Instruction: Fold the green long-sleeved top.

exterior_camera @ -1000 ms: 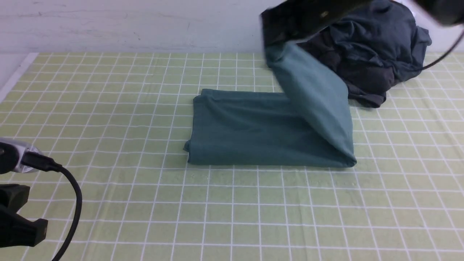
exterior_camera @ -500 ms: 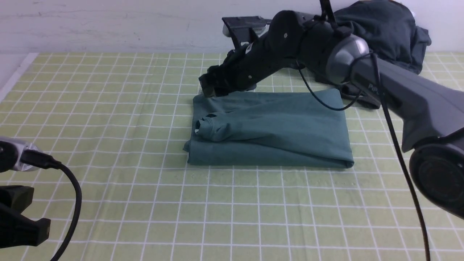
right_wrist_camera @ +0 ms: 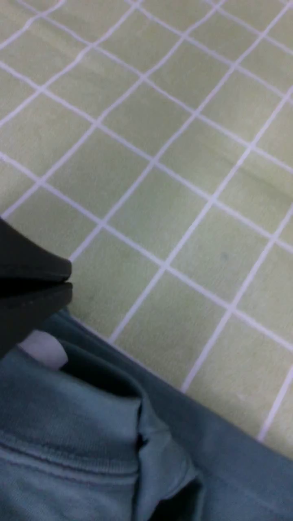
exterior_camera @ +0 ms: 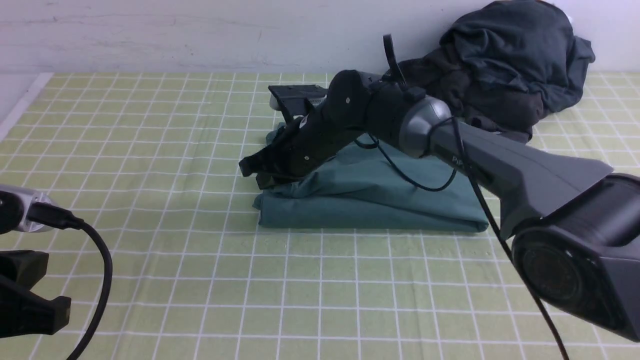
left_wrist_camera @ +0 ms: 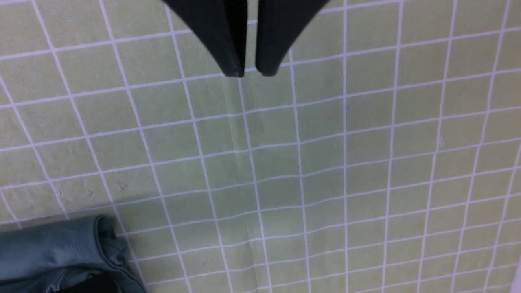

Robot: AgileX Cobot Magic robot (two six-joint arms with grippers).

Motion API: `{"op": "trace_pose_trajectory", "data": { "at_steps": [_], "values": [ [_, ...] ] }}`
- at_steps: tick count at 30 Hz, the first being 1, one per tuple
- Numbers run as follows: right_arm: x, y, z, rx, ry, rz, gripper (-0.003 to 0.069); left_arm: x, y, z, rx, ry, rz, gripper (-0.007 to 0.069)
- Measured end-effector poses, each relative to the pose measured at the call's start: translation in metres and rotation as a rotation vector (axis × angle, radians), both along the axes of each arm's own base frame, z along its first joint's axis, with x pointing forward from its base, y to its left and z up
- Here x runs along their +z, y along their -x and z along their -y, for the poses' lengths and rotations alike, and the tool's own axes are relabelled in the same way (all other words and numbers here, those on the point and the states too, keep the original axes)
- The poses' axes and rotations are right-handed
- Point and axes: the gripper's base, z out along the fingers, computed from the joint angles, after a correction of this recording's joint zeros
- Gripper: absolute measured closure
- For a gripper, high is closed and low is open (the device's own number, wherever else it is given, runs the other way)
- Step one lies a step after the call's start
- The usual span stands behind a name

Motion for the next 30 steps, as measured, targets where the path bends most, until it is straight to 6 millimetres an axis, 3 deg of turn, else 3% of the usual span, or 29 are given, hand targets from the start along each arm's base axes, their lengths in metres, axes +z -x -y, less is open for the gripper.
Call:
{"op": "trace_pose_trajectory", "data": {
  "at_steps": [2, 3, 4, 5, 6, 7, 8, 10, 11, 12, 15, 16, 18, 19, 21, 23, 26, 27, 29, 30],
  "values": [
    [0.025, 0.002, 0.003, 0.01, -0.005, 0.059, 0.0671, 0.0, 0.0, 0.0, 0.0, 0.0, 0.0, 0.0598],
    [0.049, 0.005, 0.008, 0.021, 0.001, 0.117, 0.0671, 0.0, 0.0, 0.0, 0.0, 0.0, 0.0, 0.0598],
    [0.049, 0.005, 0.008, 0.023, 0.006, 0.12, 0.0671, 0.0, 0.0, 0.0, 0.0, 0.001, 0.0, 0.0598],
    [0.089, 0.013, 0.017, 0.04, 0.019, 0.206, 0.0671, 0.0, 0.0, 0.0, 0.0, 0.001, 0.0, 0.0598],
    [0.101, 0.017, 0.02, 0.046, 0.026, 0.233, 0.0671, 0.0, 0.0, 0.0, 0.0, 0.001, 0.0, 0.0598],
    [0.155, 0.035, 0.039, 0.061, 0.071, 0.359, 0.0671, 0.0, 0.0, 0.0, 0.0, 0.001, 0.0, 0.0598],
    [0.162, 0.037, 0.041, 0.063, 0.067, 0.37, 0.0671, 0.0, 0.0, 0.0, 0.0, 0.001, 0.0, 0.0598],
    [0.236, 0.072, 0.074, 0.045, 0.118, 0.551, 0.0671, 0.0, 0.0, 0.0, 0.0, 0.001, 0.0, 0.0598],
    [0.253, 0.082, 0.084, 0.031, 0.14, 0.597, 0.0671, 0.0, 0.0, 0.0, 0.0, 0.001, 0.0, 0.0598],
    [0.293, 0.109, 0.109, -0.007, 0.164, 0.699, 0.0671, 0.0, 0.0, 0.0, 0.0, 0.001, 0.0, 0.0598],
    [0.338, 0.15, 0.15, -0.086, 0.236, 0.824, 0.0671, 0.0, 0.0, 0.0, 0.0, 0.001, 0.0, 0.0598],
    [0.343, 0.157, 0.155, -0.095, 0.238, 0.834, 0.0671, 0.0, 0.0, 0.0, 0.0, 0.001, 0.0, 0.0598],
    [0.359, 0.19, 0.189, -0.179, 0.279, 0.878, 0.0671, 0.0, 0.0, 0.0, 0.0, 0.001, 0.0, 0.0598],
    [0.36, 0.196, 0.194, -0.192, 0.283, 0.884, 0.0671, 0.0, 0.0, 0.0, 0.0, 0.001, 0.0, 0.0598],
    [0.357, 0.235, 0.227, -0.274, 0.273, 0.958, 0.0671, 0.0, 0.0, 0.0, 0.0, 0.001, 0.0, 0.0598],
    [0.35, 0.258, 0.241, -0.298, 0.225, 1.017, 0.0671, 0.0, 0.0, 0.0, 0.0, 0.001, 0.0, 0.0598],
    [0.319, 0.305, 0.266, -0.342, 0.056, 1.127, 0.0671, 0.0, 0.0, 0.0, 0.0, 0.001, 0.0, 0.0598],
    [0.296, 0.327, 0.277, -0.346, -0.025, 1.177, 0.0671, 0.0, 0.0, 0.0, 0.0, 0.001, 0.0, 0.0598],
    [0.255, 0.349, 0.285, -0.318, -0.113, 1.232, 0.0671, 0.0, 0.0, 0.0, 0.0, 0.002, 0.0, 0.0598],
    [0.25, 0.363, 0.293, -0.325, -0.153, 1.264, 0.0671, 0.0, 0.0, 0.0, 0.0, 0.002, 0.0, 0.0598]
  ]
}}
